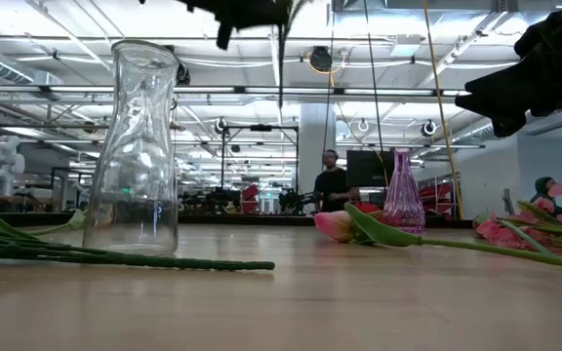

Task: Sort flowers into vase by color
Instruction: Put the white flowers into the transparent vase

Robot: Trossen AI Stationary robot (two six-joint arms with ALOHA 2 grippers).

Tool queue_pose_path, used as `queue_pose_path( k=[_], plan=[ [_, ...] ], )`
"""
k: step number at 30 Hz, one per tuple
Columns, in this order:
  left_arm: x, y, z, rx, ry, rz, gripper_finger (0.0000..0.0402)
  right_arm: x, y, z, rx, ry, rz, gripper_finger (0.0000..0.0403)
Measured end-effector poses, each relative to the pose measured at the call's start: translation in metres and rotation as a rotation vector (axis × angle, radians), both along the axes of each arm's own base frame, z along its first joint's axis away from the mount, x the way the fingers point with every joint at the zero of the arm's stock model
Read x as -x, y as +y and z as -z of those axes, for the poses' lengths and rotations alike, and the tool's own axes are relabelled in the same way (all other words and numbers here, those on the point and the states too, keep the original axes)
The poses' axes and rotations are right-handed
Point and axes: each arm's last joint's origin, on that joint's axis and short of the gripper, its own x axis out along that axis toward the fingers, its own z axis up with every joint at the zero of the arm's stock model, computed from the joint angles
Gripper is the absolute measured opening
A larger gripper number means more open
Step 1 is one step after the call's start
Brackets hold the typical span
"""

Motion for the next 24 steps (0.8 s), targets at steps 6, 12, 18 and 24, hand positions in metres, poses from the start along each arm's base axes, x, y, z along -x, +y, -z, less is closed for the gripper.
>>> queue_pose_path(
  k=[6,12,18,24],
  plan=[
    [0.028,-0.031,-0.01,-0.022,-0.115,0.033,0.0012,-0.001,0.0,0.001,0.001,0.006,-0.001,0.0164],
    [0.044,-0.073,-0.002,-0.012,-0.17,0.077,0.0012,-0.001,0.0,0.001,0.001,0.011,0.0,0.0164],
    [0.062,-0.115,-0.006,-0.024,-0.194,0.139,0.0011,-0.001,0.0,0.001,0.002,0.012,0.0,0.0164],
    [0.084,-0.138,-0.016,-0.096,-0.222,0.19,0.0011,-0.001,0.0,0.001,0.002,0.011,0.0,0.0164]
  ],
)
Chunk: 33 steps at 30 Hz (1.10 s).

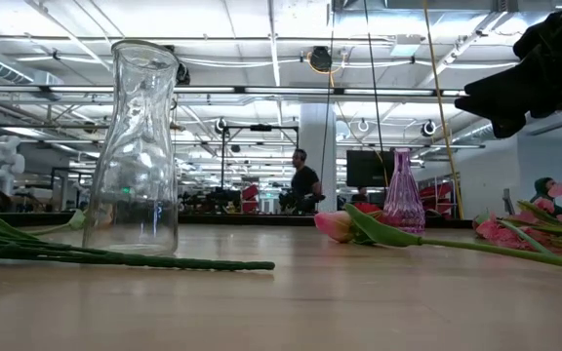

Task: Sort flowers into vase by color
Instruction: Put the white flowers into the transparent vase

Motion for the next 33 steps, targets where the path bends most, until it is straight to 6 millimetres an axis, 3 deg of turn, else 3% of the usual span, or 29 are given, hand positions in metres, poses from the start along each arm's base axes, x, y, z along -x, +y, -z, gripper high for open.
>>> queue_pose_path(
  k=[15,23,33],
  plan=[
    [0.024,-0.003,0.001,-0.01,0.053,0.165,0.0011,0.0,0.0,0.0,0.0,0.001,0.0,0.0164],
    [0.026,-0.021,0.039,0.005,0.036,0.18,0.001,0.0,0.0,0.0,0.0,0.001,0.0,0.0164],
    [0.031,-0.024,0.089,0.064,0.107,0.148,0.001,0.0,0.0,0.0,0.0,0.001,0.0,0.0164]
  ],
)
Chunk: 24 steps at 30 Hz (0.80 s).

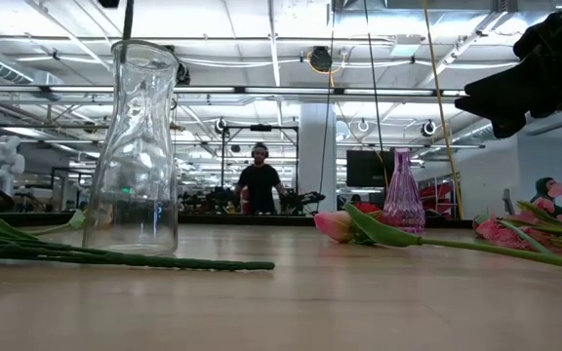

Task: Sort flowers into vase by color
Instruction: Put the white flowers into the transparent vase

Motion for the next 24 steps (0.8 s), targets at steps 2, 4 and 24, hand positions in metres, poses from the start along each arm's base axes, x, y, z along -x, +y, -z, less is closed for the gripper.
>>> queue_pose_path(
  k=[2,4,24],
  plan=[
    [-0.001,-0.001,0.007,0.004,0.02,-0.001,0.001,0.0,0.0,0.0,0.0,0.0,0.0,0.0164],
    [-0.003,-0.003,0.01,0.007,0.004,-0.002,0.001,0.0,0.0,0.0,0.0,0.001,0.0,0.0164],
    [-0.043,-0.031,0.075,-0.113,0.158,-0.015,0.001,0.0,0.0,0.0,0.0,0.0,0.0,0.0164]
  ],
)
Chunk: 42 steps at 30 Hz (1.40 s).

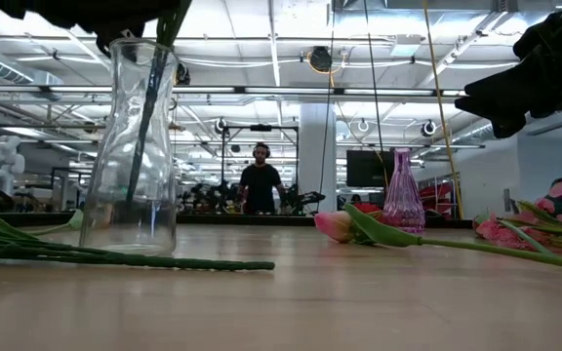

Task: Sort flowers into vase by color
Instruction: Put the white flowers into the transparent vase

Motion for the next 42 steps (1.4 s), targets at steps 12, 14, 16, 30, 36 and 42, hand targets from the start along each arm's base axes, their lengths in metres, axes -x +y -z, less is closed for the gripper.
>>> queue_pose_path(
  k=[12,14,16,30,36,42],
  plan=[
    [-0.001,-0.001,0.003,0.096,0.013,-0.017,0.011,0.0,0.0,0.0,0.0,0.0,0.0,0.0164],
    [-0.001,-0.001,0.003,0.12,0.014,-0.021,0.0122,0.0,0.0,0.0,0.0,0.0,0.0,0.0164],
    [-0.001,-0.001,0.002,0.132,0.016,-0.013,0.0134,0.0,0.0,0.0,0.0,0.0,0.0,0.0164],
    [0.006,0.001,-0.013,0.142,-0.01,0.084,0.0159,0.0,0.0,0.0,0.0,0.0,0.0,0.0164],
    [0.02,0.012,-0.025,0.125,0.03,0.065,0.0159,0.0,0.0,0.0,0.0,0.0,0.0,0.0164],
    [0.039,0.027,-0.038,0.111,0.06,0.009,0.0159,0.0,0.0,0.0,0.0,0.0,0.0,0.0164]
  ],
)
